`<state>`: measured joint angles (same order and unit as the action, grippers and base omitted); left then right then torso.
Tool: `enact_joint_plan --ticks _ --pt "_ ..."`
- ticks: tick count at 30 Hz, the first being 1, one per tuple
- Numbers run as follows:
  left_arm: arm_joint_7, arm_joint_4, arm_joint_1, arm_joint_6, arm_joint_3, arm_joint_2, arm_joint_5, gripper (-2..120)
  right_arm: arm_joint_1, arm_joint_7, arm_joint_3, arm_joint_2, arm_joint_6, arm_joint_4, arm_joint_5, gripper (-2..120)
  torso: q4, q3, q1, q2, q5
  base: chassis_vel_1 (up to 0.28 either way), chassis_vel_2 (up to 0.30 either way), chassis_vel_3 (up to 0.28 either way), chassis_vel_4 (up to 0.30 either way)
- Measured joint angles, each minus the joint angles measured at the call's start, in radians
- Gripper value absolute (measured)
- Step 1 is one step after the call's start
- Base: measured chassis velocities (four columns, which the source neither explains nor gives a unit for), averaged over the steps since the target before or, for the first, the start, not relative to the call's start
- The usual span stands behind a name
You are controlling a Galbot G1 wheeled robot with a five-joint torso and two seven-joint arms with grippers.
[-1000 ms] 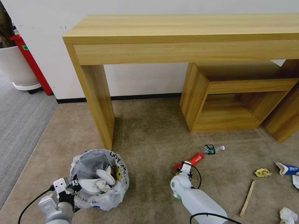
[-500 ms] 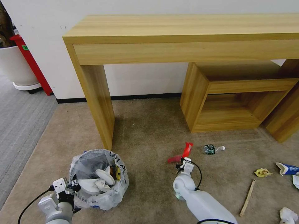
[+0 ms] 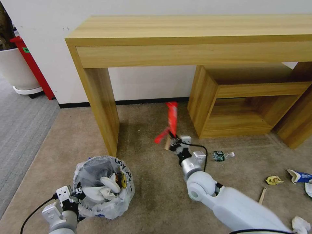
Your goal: Pick up the trash bin and place the garbage on the floor into it.
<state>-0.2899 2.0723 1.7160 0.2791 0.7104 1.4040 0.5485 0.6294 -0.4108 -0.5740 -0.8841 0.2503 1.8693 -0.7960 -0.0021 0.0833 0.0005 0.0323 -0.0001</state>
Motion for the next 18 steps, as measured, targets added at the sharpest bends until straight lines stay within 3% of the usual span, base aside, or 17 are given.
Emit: enact_joint_plan --ticks 12,18 --pt "-0.001 0.029 0.013 0.009 0.000 0.006 -0.002 0 -0.262 0.204 -0.364 -0.012 0.168 -0.041 -0.004 3 -0.0002 0.000 0.000 0.000 0.0001 0.000 0.000 0.000 0.000" --pt "-0.002 0.041 0.019 0.012 -0.001 0.007 -0.001 0 -0.359 0.226 -0.485 -0.048 0.198 -0.073 0.002 3 0.0000 0.000 0.000 0.000 -0.0001 0.000 0.000 0.000 0.000"
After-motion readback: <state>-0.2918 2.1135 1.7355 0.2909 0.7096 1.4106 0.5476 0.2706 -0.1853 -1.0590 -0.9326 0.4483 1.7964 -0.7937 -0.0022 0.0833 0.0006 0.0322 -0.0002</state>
